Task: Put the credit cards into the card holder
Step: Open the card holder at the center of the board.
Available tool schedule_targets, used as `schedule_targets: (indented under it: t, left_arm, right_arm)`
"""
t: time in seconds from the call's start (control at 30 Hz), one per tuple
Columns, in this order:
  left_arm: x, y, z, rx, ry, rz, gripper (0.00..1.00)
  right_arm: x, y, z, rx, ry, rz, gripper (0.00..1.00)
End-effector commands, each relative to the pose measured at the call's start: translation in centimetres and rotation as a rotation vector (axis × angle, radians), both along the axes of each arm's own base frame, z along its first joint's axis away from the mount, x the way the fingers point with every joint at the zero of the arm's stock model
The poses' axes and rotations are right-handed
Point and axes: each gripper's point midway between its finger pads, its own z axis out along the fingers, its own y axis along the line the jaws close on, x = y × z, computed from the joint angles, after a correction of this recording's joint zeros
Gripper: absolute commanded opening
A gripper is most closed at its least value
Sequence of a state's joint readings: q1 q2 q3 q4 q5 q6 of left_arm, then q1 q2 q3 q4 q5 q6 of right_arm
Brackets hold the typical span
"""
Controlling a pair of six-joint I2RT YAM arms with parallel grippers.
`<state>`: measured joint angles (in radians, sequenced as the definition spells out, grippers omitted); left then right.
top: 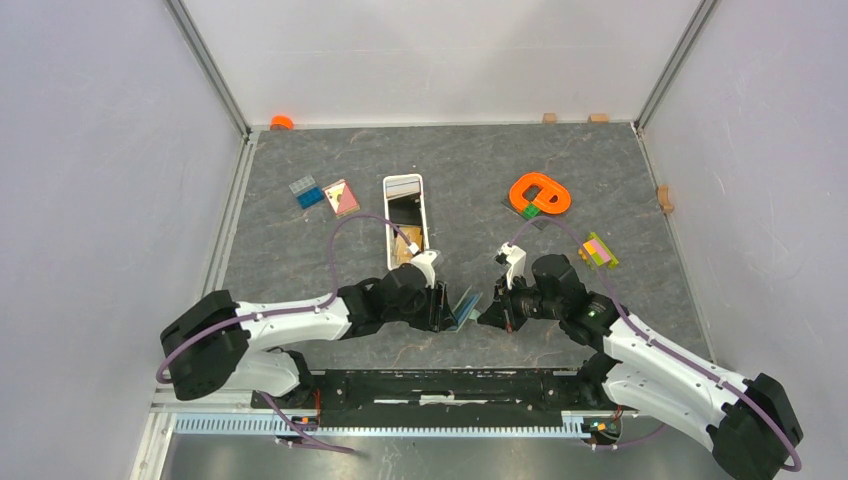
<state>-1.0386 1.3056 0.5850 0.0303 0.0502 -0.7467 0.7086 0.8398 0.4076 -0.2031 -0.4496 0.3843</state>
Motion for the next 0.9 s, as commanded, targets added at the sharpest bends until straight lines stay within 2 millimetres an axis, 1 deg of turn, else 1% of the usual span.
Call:
schedule_targets:
  t: [0.0, 0.13, 0.4, 0.53, 0.63, 0.87]
  left_arm:
    - [0.8, -0.7, 0.7, 0.02, -0.065, -0.011, 0.5]
    - [1.2, -0.4, 0.6, 0.043, -0.084, 0.011, 0.46]
    - [1.4, 0.0, 0.5, 0.049, -0.093, 0.03, 0.45]
    - [1.5, 0.2, 0.4, 0.055, -0.1, 0.041, 0.42]
    - [1.7, 0.3, 0.4, 0.057, -0.106, 0.048, 0.36]
    - [1.6, 0.5, 0.6, 0.052, -0.114, 0.048, 0.15]
  right_arm:
    - [0.7, 0.9, 2.5, 0.053, -0.065, 0.024, 0.0]
    - [0.7, 0.8, 2.4, 0.049, -0.065, 0.024, 0.0]
    - [0.6, 0.6, 2.1, 0.04, -0.064, 0.023, 0.0]
    - [0.6, 0.5, 1.9, 0.03, -0.062, 0.021, 0.0]
    - [0.8, 0.1, 1.4, 0.005, -0.058, 0.002, 0.0]
    - [1.4, -0.9, -0.1, -0.069, -0.044, -0.059, 0.0]
